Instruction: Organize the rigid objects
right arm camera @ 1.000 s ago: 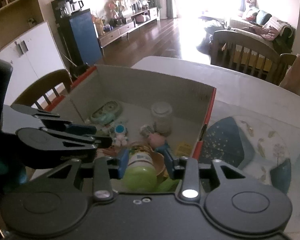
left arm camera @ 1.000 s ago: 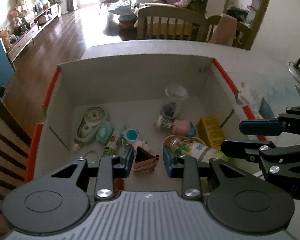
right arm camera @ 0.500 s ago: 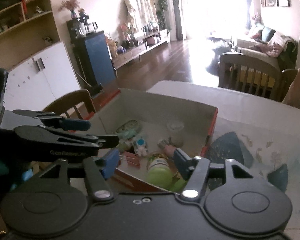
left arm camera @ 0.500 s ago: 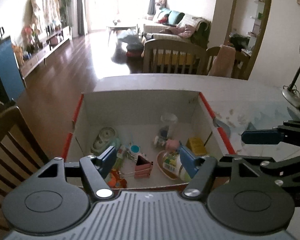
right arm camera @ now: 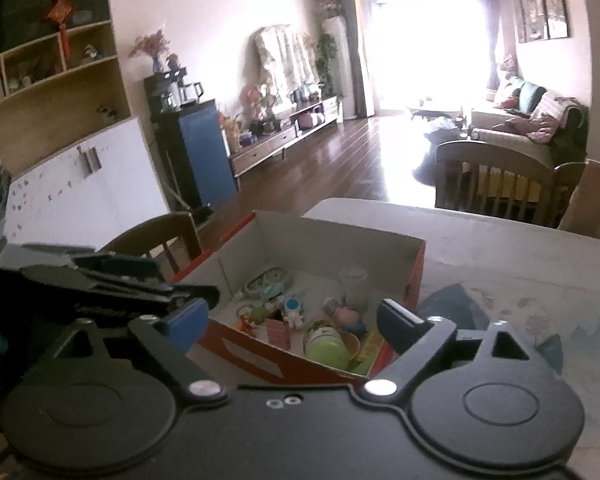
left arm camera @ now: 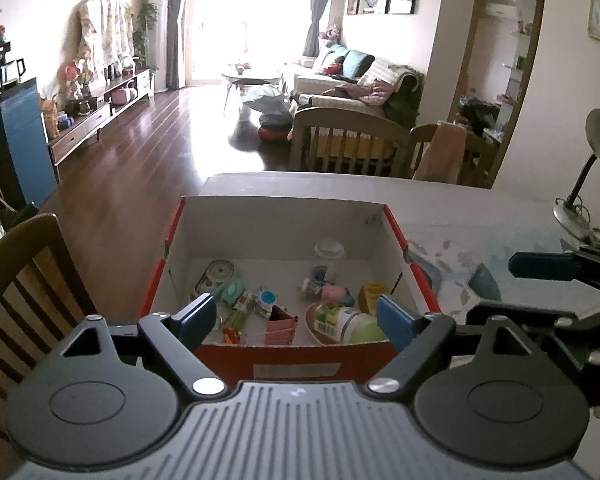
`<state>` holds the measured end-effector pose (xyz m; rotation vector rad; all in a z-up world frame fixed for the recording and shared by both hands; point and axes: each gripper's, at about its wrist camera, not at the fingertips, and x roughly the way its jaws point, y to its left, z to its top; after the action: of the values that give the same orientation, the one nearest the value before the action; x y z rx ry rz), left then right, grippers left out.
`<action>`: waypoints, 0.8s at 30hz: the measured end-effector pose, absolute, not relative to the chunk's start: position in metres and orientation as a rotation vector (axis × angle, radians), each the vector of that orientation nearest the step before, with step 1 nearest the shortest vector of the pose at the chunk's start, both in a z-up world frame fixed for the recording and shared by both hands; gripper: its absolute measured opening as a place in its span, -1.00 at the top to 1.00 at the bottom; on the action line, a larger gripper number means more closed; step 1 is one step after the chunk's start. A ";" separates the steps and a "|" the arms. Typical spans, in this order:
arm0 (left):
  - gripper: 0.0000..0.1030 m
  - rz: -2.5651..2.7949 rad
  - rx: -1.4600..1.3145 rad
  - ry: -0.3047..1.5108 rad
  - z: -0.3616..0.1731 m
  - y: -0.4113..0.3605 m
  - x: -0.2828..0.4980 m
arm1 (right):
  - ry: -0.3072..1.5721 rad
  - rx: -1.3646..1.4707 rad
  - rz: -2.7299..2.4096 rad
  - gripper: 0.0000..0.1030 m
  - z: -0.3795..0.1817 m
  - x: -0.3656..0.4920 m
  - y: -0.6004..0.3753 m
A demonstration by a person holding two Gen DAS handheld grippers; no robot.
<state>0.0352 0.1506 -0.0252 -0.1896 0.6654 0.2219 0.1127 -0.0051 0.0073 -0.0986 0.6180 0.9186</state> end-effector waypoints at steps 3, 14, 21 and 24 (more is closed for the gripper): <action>-0.72 0.230 -0.189 0.657 -0.025 0.148 0.026 | 0.604 -0.077 0.902 -0.92 0.007 0.109 -0.011; -0.92 0.235 -0.178 0.629 -0.025 0.134 0.006 | 0.575 0.002 0.892 -0.99 0.008 0.103 -0.031; -0.92 0.243 -0.179 0.618 -0.024 0.132 0.000 | 0.583 0.004 0.891 -0.99 0.005 0.098 -0.038; -0.92 0.256 -0.163 0.621 -0.024 0.128 0.000 | 0.586 0.007 0.882 -0.99 0.003 0.097 -0.042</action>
<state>-0.0004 0.1280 -0.0240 -0.1628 0.6215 0.2559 0.0974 -0.0419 0.0030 0.0067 0.5858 0.8822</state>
